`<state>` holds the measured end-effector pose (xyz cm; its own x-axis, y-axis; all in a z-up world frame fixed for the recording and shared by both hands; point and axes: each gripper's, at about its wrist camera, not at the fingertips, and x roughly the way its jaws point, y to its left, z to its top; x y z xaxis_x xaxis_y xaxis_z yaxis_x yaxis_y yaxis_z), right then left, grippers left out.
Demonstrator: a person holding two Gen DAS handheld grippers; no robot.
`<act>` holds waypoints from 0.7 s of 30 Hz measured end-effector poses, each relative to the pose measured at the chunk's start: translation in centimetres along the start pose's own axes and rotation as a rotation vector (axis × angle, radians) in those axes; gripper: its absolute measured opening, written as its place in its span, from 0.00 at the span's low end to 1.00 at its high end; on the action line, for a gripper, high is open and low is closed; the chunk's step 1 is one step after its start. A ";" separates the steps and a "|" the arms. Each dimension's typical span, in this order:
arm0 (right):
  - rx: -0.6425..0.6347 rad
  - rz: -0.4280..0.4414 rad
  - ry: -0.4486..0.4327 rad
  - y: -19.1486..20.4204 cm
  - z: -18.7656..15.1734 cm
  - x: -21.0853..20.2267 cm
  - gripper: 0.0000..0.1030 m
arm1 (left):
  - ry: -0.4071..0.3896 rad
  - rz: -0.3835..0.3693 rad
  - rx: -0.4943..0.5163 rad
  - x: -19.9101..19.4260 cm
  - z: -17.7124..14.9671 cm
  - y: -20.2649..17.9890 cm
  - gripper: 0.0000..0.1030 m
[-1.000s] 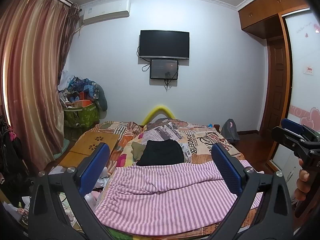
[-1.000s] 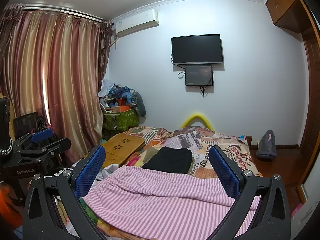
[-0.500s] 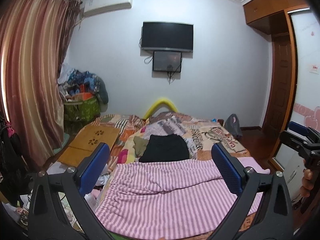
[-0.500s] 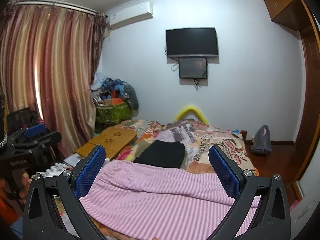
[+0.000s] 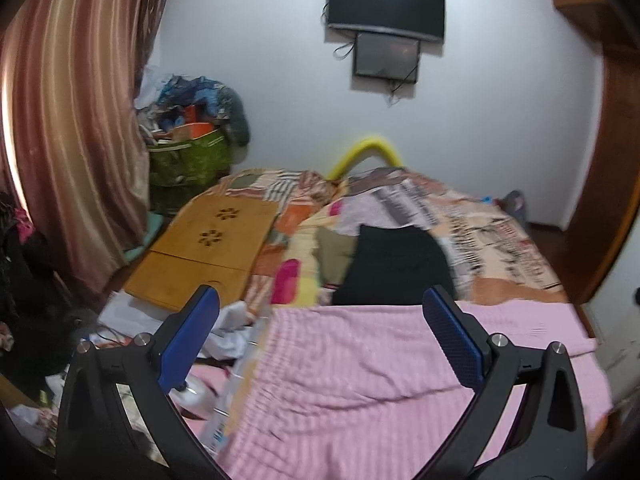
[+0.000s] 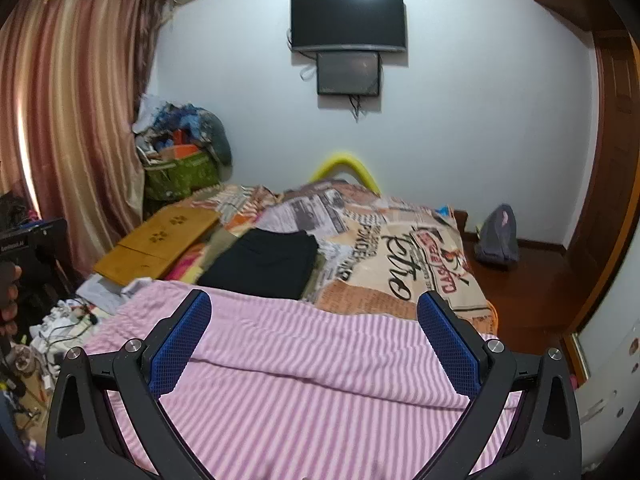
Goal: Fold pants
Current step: 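Lower both tools and grasp the pink striped pants' waistband edges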
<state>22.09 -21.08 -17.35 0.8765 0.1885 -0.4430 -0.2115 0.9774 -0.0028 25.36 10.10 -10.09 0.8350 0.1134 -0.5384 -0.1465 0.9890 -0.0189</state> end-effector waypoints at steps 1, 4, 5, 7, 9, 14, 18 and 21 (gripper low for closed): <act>0.007 -0.003 0.015 -0.6 0.0 0.8 1.00 | 0.013 0.007 0.007 1.4 0.1 0.2 1.00; 0.026 -0.014 0.055 -2.2 0.1 3.4 0.99 | 0.061 0.014 0.015 5.1 0.1 0.8 1.00; 0.029 -0.023 0.070 -2.7 0.1 4.2 0.99 | 0.076 0.013 0.014 6.1 0.1 1.0 1.00; 0.030 -0.036 0.097 -3.5 -0.1 6.0 0.99 | 0.106 0.011 0.008 8.8 0.0 1.5 1.00; 0.025 -0.050 0.125 -4.1 -0.4 7.3 0.99 | 0.149 0.021 0.009 11.7 -0.4 1.7 1.00; 0.013 -0.071 0.230 -6.4 -1.5 12.8 0.99 | 0.258 0.085 0.034 18.8 -2.1 2.6 1.00; -0.002 -0.104 0.312 -8.3 -2.7 17.4 0.98 | 0.322 0.122 0.059 23.4 -3.5 3.4 1.00; -0.009 -0.133 0.381 -10.3 -4.0 19.9 0.98 | 0.379 0.132 0.049 26.6 -4.6 4.3 1.00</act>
<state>39.97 -27.82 -29.75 0.6737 0.0096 -0.7390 -0.1123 0.9896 -0.0895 44.52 16.91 -28.42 0.5551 0.2058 -0.8059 -0.2061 0.9727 0.1065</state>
